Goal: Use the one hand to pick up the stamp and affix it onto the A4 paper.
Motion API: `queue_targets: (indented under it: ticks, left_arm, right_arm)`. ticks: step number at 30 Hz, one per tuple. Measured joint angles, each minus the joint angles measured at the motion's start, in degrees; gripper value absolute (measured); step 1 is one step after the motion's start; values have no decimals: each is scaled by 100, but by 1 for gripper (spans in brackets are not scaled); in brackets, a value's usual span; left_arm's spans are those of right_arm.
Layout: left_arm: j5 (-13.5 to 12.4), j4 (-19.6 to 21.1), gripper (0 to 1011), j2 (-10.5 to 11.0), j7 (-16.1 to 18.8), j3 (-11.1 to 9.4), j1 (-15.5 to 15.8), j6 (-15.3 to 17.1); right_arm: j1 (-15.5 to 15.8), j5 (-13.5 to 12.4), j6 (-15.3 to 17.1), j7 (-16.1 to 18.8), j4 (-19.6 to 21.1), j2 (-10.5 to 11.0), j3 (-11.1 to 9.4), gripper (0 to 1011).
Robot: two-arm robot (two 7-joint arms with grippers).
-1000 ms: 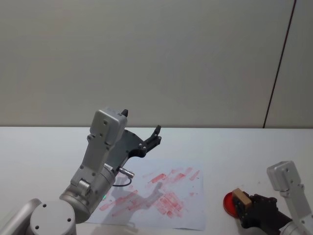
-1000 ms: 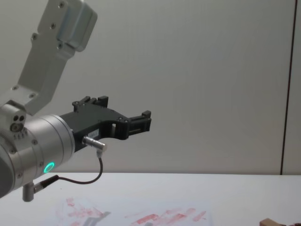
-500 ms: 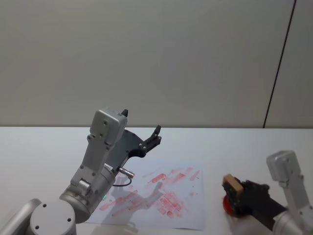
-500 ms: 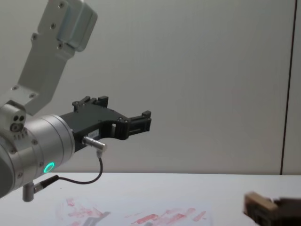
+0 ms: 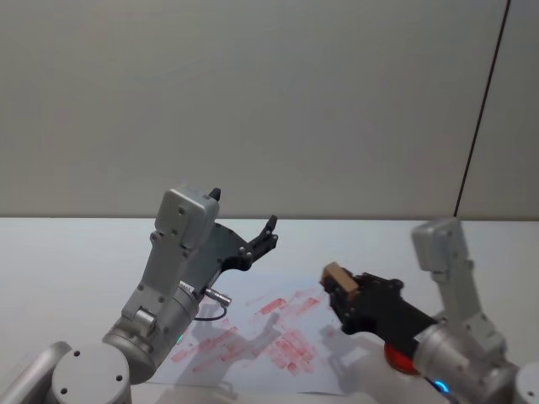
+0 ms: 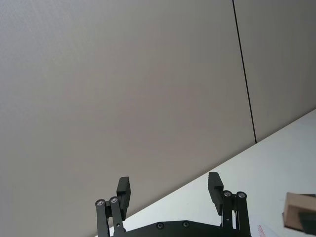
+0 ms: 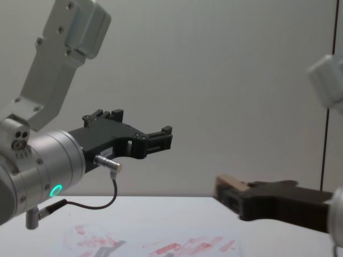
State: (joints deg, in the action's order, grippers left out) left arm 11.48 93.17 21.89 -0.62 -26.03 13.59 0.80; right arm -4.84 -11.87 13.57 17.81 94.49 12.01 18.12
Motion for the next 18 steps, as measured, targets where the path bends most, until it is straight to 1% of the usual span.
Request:
queue_targets:
  ticks: [2,5,8,11,13,14,17,18]
  left_arm:
    - [0,0,1002,0,0,0,0,0]
    - [0,0,1003,0,0,0,0,0]
    - [0,0,1002,0,0,0,0,0]
    - [0,0,1002,0,0,0,0,0]
    - [0,0,1003,0,0,0,0,0]
    - [0,0,1002,0,0,0,0,0]
    - [0,0,1003,0,0,0,0,0]
    - [0,0,1003,0,0,0,0,0]
  right_arm:
    - [-68,34,61,30,-55,-62,31,221]
    - [-243,161,238,94,-240,-220,116,221]
    - [-350,260,341,123,-377,-314,169,220]
    - [-479,400,453,146,-579,-423,237,221]
    - [-596,560,548,155,-789,-519,298,221]
    - [-596,560,548,155,-789,-519,298,220]
    - [-735,778,653,154,-1092,-632,377,221]
    - [-735,778,653,154,-1092,-632,377,221]
